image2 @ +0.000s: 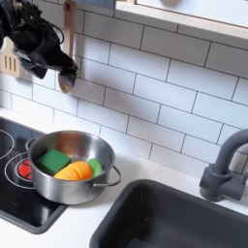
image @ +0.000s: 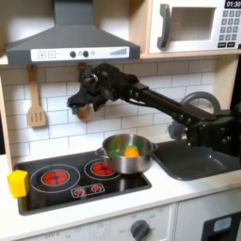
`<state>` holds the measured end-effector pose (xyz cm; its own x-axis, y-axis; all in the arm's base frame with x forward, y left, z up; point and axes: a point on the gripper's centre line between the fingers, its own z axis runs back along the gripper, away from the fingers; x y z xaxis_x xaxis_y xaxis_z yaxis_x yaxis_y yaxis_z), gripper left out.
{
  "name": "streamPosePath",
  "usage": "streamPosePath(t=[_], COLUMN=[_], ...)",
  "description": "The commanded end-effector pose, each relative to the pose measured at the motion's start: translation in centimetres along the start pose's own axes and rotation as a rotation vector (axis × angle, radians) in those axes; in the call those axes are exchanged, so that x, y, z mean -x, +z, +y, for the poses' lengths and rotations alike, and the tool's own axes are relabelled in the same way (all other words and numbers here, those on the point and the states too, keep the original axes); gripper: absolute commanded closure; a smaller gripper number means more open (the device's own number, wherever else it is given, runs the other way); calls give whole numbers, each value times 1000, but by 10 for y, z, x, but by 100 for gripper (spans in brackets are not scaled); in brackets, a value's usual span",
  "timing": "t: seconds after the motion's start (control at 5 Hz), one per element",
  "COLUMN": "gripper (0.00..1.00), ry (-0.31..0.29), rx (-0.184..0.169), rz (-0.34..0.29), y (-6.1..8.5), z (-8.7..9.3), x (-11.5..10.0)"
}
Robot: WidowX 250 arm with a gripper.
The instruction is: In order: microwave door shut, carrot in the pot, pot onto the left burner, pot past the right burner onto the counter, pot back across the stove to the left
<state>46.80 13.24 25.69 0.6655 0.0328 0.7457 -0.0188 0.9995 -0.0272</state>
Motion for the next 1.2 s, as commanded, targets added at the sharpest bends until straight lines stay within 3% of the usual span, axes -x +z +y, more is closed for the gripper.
streamPosePath(t=[0.0,0.4,1.0], gripper=[0,0,0], ry=[0,-2,-6], rx=[4,1,-3], rz=[-23,-60,-62], y=[1,9,3], z=[0,1,3], x=[-5,-16,-17])
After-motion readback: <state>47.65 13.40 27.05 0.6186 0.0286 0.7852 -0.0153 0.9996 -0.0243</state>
